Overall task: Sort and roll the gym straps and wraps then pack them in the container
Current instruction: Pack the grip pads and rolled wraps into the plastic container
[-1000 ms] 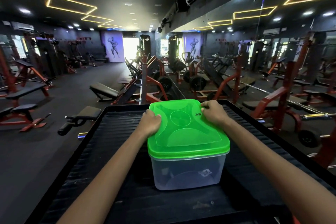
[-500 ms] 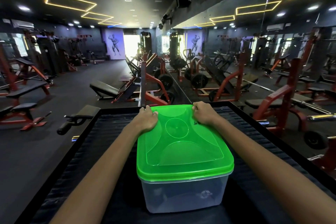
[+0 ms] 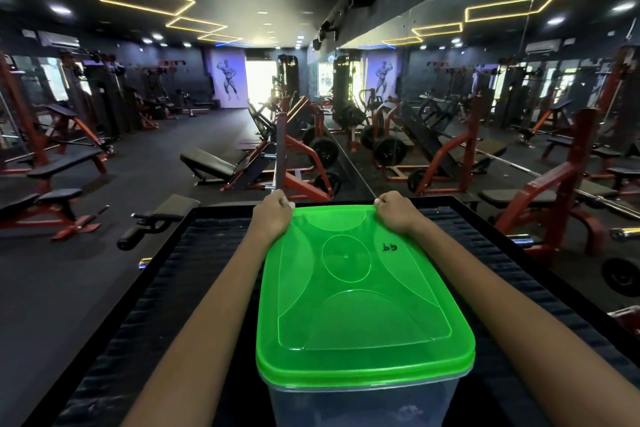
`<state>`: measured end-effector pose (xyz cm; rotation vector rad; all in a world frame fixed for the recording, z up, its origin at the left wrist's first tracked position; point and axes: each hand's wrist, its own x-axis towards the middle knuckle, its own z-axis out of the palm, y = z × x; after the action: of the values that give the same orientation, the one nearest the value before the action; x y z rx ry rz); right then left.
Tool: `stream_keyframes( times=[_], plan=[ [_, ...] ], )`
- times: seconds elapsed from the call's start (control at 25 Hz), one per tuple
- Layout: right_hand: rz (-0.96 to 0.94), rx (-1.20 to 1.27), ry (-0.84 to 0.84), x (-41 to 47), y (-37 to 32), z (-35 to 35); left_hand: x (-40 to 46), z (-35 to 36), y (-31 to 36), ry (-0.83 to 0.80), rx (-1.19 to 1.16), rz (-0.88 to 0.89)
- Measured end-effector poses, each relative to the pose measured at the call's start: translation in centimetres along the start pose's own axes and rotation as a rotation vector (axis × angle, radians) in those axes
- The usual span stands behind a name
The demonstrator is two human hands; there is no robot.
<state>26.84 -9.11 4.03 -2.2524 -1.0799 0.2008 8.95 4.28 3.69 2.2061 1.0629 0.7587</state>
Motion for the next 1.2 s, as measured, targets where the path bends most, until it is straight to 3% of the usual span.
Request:
stream_keyframes(
  times=[0.2,0.36,0.44,0.52,0.6,1.2],
  plan=[
    [-0.018,-0.082,-0.057,0.6,-0.1,0.0,0.5,0.3,0.0,-0.047,-0.016,-0.008],
    [-0.152,-0.284,-0.094,-0.6,-1.3,-0.1,-0.2,0.2,0.7,-0.056,0.288,0.227],
    [-0.222,-0.402,-0.17,-1.1,-2.4,0.5,-1.1,0.4,1.6,-0.179,0.426,0.319],
    [-0.252,-0.539,-0.239,-1.0,-3.3,1.1,-2.0,0.7,2.6,-0.373,0.576,0.327],
    [-0.268,-0.613,-0.3,-1.0,-3.8,1.4,-2.5,0.8,3.2,-0.456,0.652,0.309],
    [-0.155,-0.491,-0.231,-4.5,-1.7,0.0,-7.4,-2.4,1.3,-0.393,0.461,0.138]
  ],
)
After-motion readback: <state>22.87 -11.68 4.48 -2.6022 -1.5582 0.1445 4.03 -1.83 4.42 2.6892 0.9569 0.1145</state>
